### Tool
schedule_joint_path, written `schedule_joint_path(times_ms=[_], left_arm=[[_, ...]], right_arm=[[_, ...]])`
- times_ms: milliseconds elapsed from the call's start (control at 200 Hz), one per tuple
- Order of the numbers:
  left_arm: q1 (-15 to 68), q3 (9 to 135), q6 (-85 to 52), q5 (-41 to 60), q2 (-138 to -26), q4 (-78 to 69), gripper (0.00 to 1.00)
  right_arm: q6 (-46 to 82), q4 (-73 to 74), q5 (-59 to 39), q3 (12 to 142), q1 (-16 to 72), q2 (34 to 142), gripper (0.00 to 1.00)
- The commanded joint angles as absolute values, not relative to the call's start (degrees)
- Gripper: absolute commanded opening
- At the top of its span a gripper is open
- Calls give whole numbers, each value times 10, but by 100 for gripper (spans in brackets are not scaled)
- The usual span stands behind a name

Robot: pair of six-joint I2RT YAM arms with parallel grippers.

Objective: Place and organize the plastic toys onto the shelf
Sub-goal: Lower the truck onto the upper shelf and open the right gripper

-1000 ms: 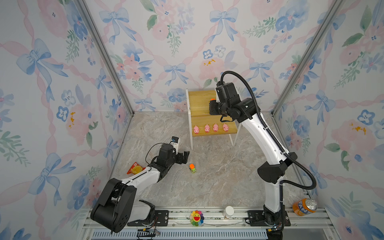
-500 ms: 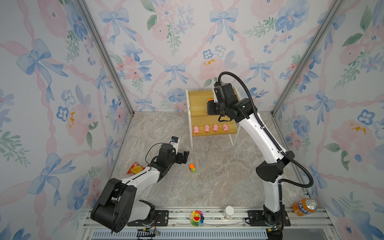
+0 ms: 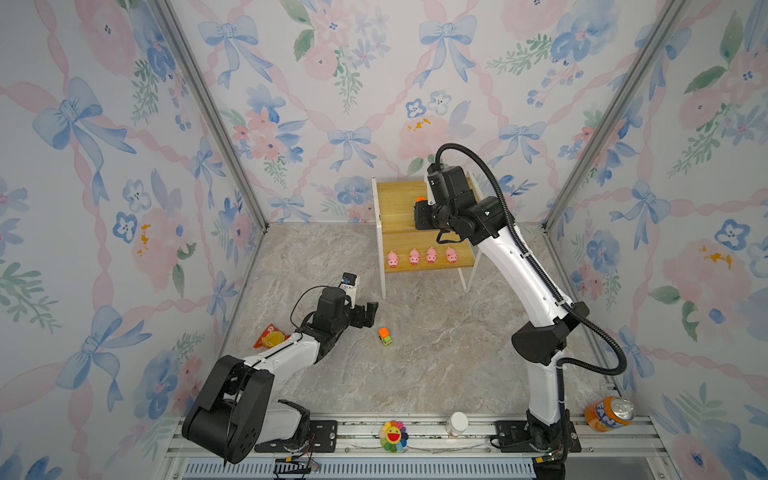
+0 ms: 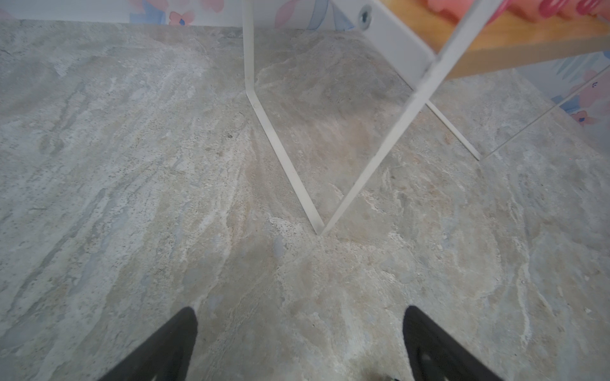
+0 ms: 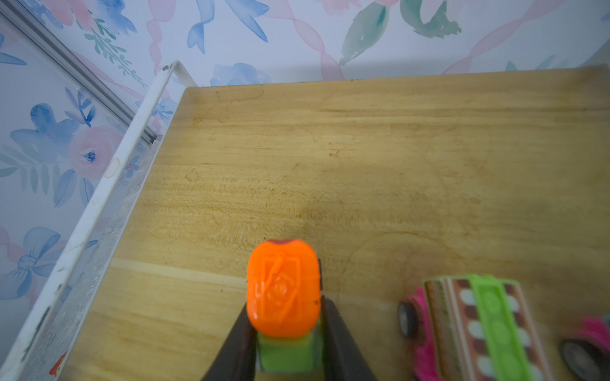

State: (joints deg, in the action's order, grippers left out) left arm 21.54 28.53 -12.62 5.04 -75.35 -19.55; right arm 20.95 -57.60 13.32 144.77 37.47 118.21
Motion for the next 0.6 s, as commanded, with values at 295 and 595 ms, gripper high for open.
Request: schedule_joint_path(times_ms=[295, 595], left_arm=[[209, 297, -120, 58, -761, -193, 98], [207, 298, -120, 61, -762, -193, 98]], right_arm=[[193, -566, 133, 1453, 368, 1183, 41], [190, -564, 133, 1448, 368, 1176, 46]])
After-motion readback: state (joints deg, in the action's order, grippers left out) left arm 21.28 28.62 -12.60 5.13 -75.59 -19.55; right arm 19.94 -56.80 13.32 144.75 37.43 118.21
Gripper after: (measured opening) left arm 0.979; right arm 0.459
